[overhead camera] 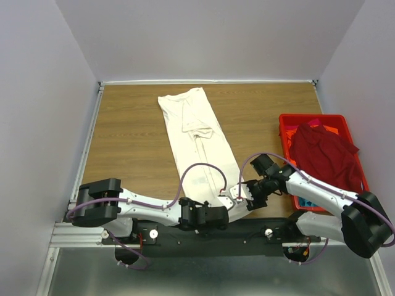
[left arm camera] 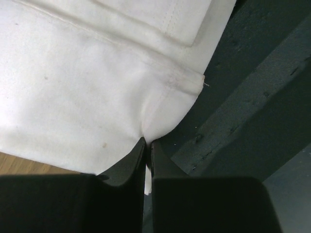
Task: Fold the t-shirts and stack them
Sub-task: Fold the tshirt
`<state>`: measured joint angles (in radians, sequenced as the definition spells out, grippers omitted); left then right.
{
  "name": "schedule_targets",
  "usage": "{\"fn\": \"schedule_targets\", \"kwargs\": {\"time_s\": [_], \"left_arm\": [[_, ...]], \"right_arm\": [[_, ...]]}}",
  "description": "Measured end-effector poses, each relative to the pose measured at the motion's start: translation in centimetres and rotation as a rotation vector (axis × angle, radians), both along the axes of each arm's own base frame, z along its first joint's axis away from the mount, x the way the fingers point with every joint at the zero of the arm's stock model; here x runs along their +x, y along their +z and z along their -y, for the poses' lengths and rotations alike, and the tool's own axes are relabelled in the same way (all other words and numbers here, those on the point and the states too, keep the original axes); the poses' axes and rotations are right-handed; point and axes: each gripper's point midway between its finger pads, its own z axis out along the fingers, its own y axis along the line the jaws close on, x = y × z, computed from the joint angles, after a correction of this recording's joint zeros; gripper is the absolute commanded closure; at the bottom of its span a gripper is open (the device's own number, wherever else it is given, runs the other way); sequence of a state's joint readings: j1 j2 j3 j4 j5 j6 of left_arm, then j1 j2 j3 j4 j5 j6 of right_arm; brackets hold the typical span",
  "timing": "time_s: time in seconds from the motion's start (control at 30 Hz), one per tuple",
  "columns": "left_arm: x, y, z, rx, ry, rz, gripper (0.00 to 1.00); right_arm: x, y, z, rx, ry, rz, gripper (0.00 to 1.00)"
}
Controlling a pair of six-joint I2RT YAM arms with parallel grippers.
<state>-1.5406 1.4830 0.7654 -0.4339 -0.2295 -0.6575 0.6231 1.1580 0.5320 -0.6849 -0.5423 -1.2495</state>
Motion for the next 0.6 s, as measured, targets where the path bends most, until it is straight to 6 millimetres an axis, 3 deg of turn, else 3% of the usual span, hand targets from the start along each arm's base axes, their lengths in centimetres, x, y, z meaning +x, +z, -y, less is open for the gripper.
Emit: {"fn": "schedule_targets", "kwargs": {"time_s": [0.27, 0.6], "left_arm": [[-0.2, 1.6, 1.1, -0.142, 0.018, -0.016, 0.89], [-1.0, 0.9, 1.4, -0.182, 0.025, -0.065, 0.89]], "right_arm": [[-0.9, 0.9, 0.8, -0.028, 0.035, -0.016, 0.31], [-2.5, 0.9, 1.2, -0.03, 0.127, -0.051, 0.29]]}}
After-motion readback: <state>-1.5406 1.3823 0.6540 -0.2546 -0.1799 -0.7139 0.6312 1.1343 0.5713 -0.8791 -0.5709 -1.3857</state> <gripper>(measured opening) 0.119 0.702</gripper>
